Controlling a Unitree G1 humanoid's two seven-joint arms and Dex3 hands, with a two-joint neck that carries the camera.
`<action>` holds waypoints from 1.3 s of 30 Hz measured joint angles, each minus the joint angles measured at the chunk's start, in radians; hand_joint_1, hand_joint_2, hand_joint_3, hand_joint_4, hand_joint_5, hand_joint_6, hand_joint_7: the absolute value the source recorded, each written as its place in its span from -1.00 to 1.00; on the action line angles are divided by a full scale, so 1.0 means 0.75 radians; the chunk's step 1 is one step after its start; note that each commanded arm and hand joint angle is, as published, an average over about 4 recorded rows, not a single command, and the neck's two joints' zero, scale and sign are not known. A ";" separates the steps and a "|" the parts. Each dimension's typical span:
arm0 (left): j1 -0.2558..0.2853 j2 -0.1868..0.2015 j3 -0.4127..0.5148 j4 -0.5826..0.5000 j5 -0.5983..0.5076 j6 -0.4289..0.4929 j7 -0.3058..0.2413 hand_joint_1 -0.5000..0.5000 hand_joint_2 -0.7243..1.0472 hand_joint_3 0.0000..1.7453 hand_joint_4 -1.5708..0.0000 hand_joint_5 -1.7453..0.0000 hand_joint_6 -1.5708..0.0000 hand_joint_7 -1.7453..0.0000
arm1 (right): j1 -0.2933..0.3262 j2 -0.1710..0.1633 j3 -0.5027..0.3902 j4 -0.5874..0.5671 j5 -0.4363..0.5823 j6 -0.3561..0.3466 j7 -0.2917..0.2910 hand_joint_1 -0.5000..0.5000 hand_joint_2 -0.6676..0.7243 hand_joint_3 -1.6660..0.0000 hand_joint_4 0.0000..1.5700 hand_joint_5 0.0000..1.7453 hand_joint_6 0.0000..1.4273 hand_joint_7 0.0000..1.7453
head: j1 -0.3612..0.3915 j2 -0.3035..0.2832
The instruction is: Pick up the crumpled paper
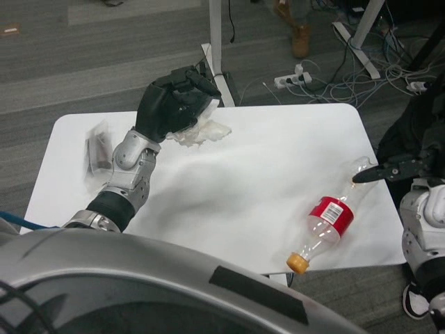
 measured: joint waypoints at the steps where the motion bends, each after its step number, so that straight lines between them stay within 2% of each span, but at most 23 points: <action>1: 0.000 -0.003 -0.005 -0.011 -0.036 -0.004 0.018 -0.96 1.00 -0.50 -1.00 -1.00 -0.51 -0.40 | 0.000 0.000 0.002 0.000 0.000 0.000 0.000 -0.33 1.00 1.00 -0.75 -1.00 -1.00 -1.00 | 0.008 0.027; 5: -0.001 -0.019 -0.068 -0.050 -0.211 -0.014 0.060 -0.96 1.00 -0.50 -1.00 -1.00 -0.53 -0.44 | 0.000 0.000 0.006 0.000 0.001 0.000 0.000 -0.33 1.00 1.00 -0.75 -1.00 -1.00 -1.00 | 0.032 0.124; 10: -0.021 -0.039 -0.171 -0.079 -0.422 -0.030 0.065 -0.96 1.00 -0.50 -1.00 -1.00 -0.56 -0.44 | 0.000 0.000 0.013 0.000 0.000 0.000 0.000 -0.33 1.00 1.00 -0.75 -1.00 -1.00 -1.00 | 0.042 0.229; 17: -0.058 -0.055 -0.177 -0.089 -0.461 -0.107 0.075 -0.96 1.00 -0.50 -1.00 -1.00 -0.58 -0.44 | 0.000 0.000 0.020 -0.023 0.000 0.000 0.000 -0.33 1.00 1.00 -0.75 -1.00 -1.00 -1.00 | 0.028 0.400; 21: -0.069 -0.068 -0.176 -0.081 -0.465 -0.179 0.100 -1.00 1.00 -0.57 -1.00 -1.00 -0.60 -0.44 | 0.000 0.000 0.033 -0.039 0.000 0.000 0.000 -0.33 1.00 1.00 -0.75 -1.00 -1.00 -1.00 | 0.008 0.510; 26: -0.085 -0.102 -0.180 -0.056 -0.489 -0.256 0.133 -1.00 1.00 -0.50 -1.00 -1.00 -0.63 -0.48 | -0.002 -0.001 0.065 -0.065 0.000 0.000 0.000 -0.33 1.00 1.00 -0.75 -1.00 -1.00 -1.00 | -0.007 0.576; 31: -0.112 -0.110 -0.185 -0.051 -0.501 -0.288 0.150 -1.00 1.00 -0.60 -1.00 -1.00 -0.63 -0.50 | -0.013 -0.001 0.089 -0.085 0.000 0.000 0.002 -0.33 1.00 1.00 -0.75 -1.00 -1.00 -1.00 | -0.029 0.613; 39: -0.115 -0.110 -0.207 -0.047 -0.502 -0.290 0.193 -1.00 1.00 -0.60 -1.00 -1.00 -0.63 -0.52 | -0.022 -0.001 0.114 -0.090 0.000 0.000 0.001 -0.33 1.00 1.00 -0.75 -1.00 -1.00 -1.00 | -0.093 0.621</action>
